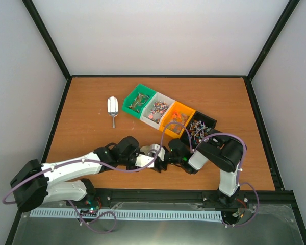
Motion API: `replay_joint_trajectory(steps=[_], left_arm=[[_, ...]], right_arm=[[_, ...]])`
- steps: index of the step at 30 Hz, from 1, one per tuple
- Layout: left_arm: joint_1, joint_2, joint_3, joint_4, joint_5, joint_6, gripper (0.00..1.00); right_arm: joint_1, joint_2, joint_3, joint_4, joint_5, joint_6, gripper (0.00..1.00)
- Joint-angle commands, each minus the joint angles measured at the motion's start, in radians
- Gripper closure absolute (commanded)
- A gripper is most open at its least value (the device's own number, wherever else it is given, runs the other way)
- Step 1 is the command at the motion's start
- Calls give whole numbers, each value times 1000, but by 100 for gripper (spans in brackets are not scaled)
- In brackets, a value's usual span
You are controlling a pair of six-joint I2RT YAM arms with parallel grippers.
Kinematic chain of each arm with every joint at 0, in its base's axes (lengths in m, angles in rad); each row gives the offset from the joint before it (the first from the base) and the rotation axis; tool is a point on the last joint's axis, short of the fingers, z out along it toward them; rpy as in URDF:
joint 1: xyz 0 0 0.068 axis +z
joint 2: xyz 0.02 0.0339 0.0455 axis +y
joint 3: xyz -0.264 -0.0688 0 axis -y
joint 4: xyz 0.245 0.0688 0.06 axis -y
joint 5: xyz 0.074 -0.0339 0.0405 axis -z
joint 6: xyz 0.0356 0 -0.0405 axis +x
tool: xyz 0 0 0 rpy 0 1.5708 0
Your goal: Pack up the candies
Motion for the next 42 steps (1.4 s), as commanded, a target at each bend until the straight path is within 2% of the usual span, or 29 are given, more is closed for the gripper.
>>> replay_joint_trajectory(steps=[1,9,15,19,22,27,29,34,42], left_arm=[[21,-56,-81,0,-111,52,77],[148,-107,-106,-104,-124,51,80],[164,-230,-68,-242,-16,-4,77],[162,-266,-20,-261,67,-76,66],[150,-221,24,-243,98,-124,49],[111,-152,49,-131,99,-187,29],[110,-107,73,-108,86,-241,18],[111,-32,73,-53,66,-326,1],[110,30,79,-4,115,-349,0]], right_arm=[[12,10,-25,-68,-33,-16,55],[12,9,-30,-64,-37,-16,55],[12,10,-27,-62,-19,3,55],[12,17,-20,-58,-12,12,55],[12,19,-16,-58,-11,17,56],[12,21,-17,-58,-11,20,56],[12,19,-17,-60,-7,18,55],[12,16,-16,-67,2,12,55],[12,19,-12,-68,11,14,55]])
